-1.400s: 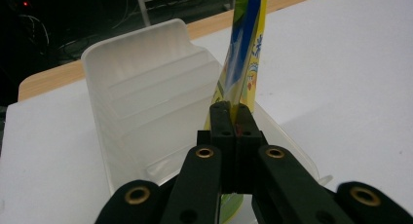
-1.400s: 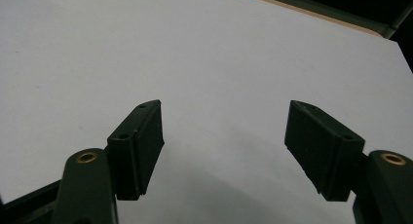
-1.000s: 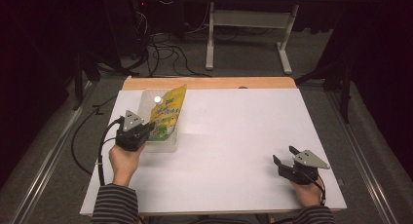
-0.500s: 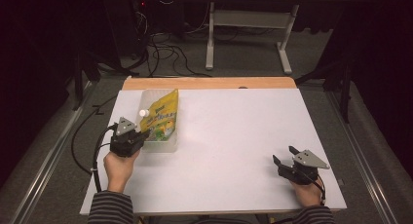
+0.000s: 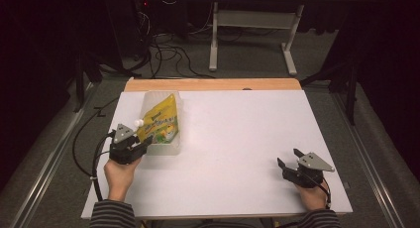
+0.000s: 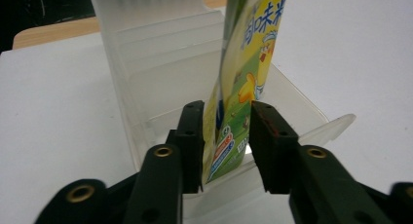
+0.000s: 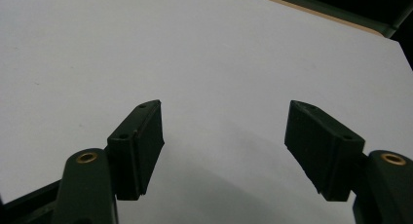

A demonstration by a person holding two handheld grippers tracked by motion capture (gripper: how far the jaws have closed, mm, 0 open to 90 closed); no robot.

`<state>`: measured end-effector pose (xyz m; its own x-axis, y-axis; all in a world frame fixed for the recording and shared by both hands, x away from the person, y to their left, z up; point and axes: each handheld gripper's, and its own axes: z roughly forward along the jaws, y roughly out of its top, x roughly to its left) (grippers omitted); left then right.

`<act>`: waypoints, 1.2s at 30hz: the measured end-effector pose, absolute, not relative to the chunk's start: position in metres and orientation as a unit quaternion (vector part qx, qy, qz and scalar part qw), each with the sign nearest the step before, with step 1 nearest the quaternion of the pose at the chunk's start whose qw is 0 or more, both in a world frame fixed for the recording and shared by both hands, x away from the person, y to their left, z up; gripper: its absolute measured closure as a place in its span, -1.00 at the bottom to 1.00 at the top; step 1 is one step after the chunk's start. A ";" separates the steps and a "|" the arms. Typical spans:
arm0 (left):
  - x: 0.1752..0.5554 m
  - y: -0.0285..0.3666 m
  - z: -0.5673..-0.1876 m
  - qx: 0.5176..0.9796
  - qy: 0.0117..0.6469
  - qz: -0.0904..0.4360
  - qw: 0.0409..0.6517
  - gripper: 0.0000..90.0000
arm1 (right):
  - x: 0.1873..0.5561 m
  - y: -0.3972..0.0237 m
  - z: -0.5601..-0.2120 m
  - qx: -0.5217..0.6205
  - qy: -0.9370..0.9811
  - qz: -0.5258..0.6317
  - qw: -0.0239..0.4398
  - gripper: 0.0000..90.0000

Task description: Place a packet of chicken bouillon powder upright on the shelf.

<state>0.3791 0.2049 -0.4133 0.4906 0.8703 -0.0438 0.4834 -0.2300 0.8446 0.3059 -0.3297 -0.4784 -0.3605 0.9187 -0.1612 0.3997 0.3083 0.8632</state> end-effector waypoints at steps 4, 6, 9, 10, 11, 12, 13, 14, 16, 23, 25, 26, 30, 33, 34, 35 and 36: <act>0.374 0.208 -0.414 0.741 0.459 0.228 0.435 0.32 | 0.306 -0.330 -0.478 0.449 0.733 0.378 0.343 -0.31; 0.371 0.210 -0.413 0.738 0.460 0.231 0.436 0.30 | 0.306 -0.330 -0.478 0.448 0.733 0.380 0.343 -0.31; 0.365 0.210 -0.410 0.740 0.457 0.234 0.435 0.21 | 0.306 -0.330 -0.478 0.448 0.733 0.378 0.344 -0.31; 0.364 0.210 -0.410 0.741 0.456 0.235 0.434 0.20 | 0.306 -0.330 -0.478 0.448 0.733 0.379 0.344 -0.31; 0.362 0.211 -0.410 0.738 0.457 0.237 0.437 0.19 | 0.306 -0.330 -0.478 0.448 0.733 0.379 0.344 -0.31; 0.359 0.211 -0.409 0.736 0.457 0.235 0.441 0.18 | 0.306 -0.330 -0.478 0.448 0.733 0.379 0.343 -0.31; 0.357 0.212 -0.409 0.735 0.457 0.235 0.443 0.18 | 0.306 -0.330 -0.478 0.448 0.733 0.379 0.344 -0.31; 0.357 0.212 -0.409 0.735 0.457 0.235 0.443 0.18 | 0.306 -0.330 -0.478 0.448 0.733 0.379 0.344 -0.31; 0.352 0.213 -0.410 0.732 0.457 0.234 0.448 0.16 | 0.306 -0.330 -0.478 0.447 0.733 0.380 0.343 -0.31; 0.341 0.215 -0.414 0.731 0.459 0.232 0.449 0.13 | 0.306 -0.330 -0.478 0.448 0.733 0.379 0.343 -0.31; 0.338 0.213 -0.415 0.731 0.457 0.232 0.450 0.12 | 0.306 -0.330 -0.478 0.448 0.733 0.379 0.343 -0.31; 0.338 0.213 -0.415 0.731 0.457 0.232 0.450 0.11 | 0.306 -0.330 -0.478 0.448 0.733 0.379 0.343 -0.31; 0.334 0.206 -0.416 0.740 0.449 0.223 0.448 0.09 | 0.306 -0.330 -0.478 0.448 0.733 0.379 0.343 -0.31; 0.331 0.198 -0.417 0.747 0.439 0.217 0.449 0.08 | 0.306 -0.330 -0.478 0.448 0.733 0.380 0.344 -0.31; 0.331 0.198 -0.417 0.747 0.439 0.217 0.449 0.08 | 0.306 -0.330 -0.478 0.448 0.733 0.380 0.344 -0.31; 0.329 0.194 -0.417 0.750 0.434 0.215 0.450 0.07 | 0.306 -0.330 -0.478 0.448 0.733 0.380 0.343 -0.31; 0.329 0.194 -0.417 0.750 0.434 0.215 0.450 0.06 | 0.306 -0.330 -0.478 0.448 0.733 0.380 0.343 -0.31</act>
<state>0.3295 0.1937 -0.4171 0.5302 0.8451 -0.0679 0.4583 -0.2183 0.8616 0.3060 -0.3305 -0.4782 -0.3625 0.9178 -0.1621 0.3954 0.3090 0.8650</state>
